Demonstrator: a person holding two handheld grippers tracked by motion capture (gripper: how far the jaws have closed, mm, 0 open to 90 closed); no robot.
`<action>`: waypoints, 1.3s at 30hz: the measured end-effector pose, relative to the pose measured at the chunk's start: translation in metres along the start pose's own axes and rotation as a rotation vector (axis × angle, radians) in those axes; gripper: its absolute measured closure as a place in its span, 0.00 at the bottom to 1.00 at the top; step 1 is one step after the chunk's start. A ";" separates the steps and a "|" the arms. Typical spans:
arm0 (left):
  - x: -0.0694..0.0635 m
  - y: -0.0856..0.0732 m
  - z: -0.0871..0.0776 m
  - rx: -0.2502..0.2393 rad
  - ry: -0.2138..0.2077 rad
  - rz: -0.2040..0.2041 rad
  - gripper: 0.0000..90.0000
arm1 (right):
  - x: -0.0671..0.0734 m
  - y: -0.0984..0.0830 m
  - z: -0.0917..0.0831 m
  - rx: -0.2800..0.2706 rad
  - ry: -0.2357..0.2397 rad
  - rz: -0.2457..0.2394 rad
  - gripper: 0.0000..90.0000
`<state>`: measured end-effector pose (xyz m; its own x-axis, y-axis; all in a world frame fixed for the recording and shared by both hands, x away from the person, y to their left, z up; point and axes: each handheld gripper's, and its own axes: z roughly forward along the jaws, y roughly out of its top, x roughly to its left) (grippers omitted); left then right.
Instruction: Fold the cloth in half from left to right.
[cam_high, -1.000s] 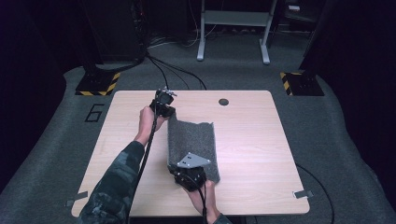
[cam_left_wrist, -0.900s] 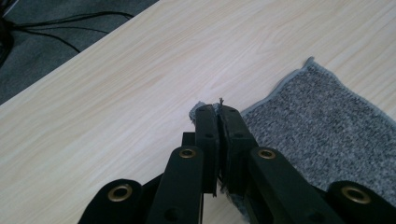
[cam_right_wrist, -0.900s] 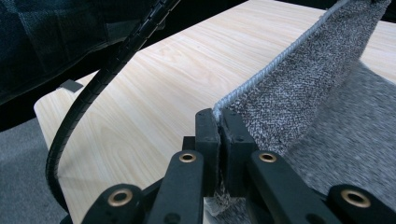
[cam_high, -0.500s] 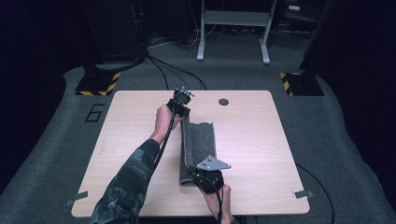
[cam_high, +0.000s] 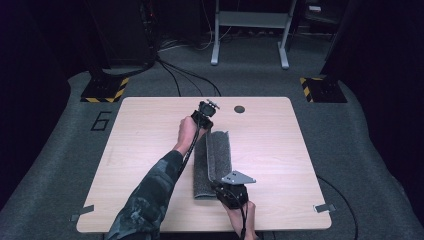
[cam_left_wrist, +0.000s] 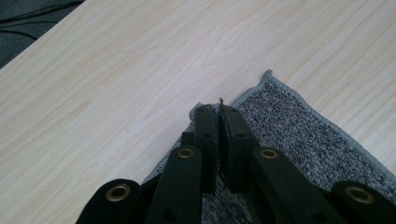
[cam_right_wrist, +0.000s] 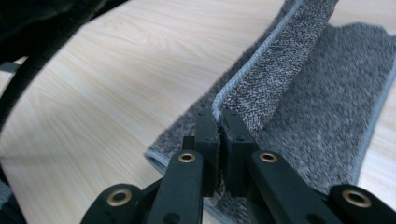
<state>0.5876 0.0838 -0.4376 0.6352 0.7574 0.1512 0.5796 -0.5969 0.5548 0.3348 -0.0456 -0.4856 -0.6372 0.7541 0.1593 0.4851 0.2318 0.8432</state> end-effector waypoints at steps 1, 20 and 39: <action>-0.001 0.001 0.002 0.005 0.000 0.002 0.95 | -0.001 -0.002 0.000 0.001 0.004 0.003 0.96; -0.001 -0.030 -0.006 -0.040 -0.038 -0.076 0.28 | -0.029 -0.031 -0.008 0.056 -0.089 0.078 0.82; -0.021 -0.043 0.016 -0.022 -0.096 -0.059 0.27 | -0.037 -0.042 -0.026 0.108 -0.206 0.051 0.78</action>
<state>0.5579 0.0895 -0.4775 0.6472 0.7613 0.0392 0.6067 -0.5455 0.5782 0.3222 -0.0989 -0.5139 -0.4799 0.8735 0.0822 0.5816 0.2466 0.7752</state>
